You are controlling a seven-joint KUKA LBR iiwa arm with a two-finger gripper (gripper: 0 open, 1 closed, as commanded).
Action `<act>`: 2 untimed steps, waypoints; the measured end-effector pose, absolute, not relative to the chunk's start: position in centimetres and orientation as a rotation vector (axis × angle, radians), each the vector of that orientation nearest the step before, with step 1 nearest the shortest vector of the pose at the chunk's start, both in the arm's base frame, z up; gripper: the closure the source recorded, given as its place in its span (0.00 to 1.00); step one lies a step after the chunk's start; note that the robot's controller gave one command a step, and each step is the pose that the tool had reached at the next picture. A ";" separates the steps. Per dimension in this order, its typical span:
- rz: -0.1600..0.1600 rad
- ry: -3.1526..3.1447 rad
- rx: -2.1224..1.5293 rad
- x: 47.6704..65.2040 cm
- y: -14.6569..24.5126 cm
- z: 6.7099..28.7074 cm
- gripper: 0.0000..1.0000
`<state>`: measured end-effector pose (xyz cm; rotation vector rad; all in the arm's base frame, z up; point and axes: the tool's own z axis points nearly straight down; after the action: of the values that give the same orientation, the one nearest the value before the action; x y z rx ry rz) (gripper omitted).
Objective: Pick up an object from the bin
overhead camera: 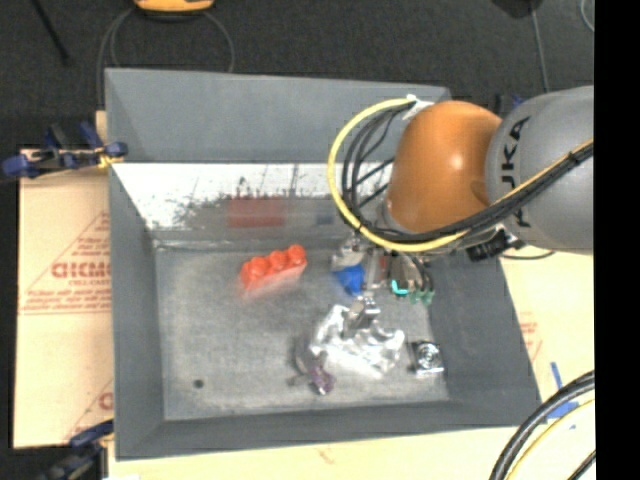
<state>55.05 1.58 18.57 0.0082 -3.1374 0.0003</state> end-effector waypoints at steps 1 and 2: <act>-0.008 -3.067 -0.692 55.3 -1.8 7.7 0.00; 0.002 -2.966 -1.033 51.6 -6.5 10.1 0.00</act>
Offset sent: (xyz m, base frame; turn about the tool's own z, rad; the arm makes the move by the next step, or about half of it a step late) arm -0.0008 -0.0350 -0.1157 0.4558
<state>51.65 -6.48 10.09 -1.0330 -2.9662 0.0020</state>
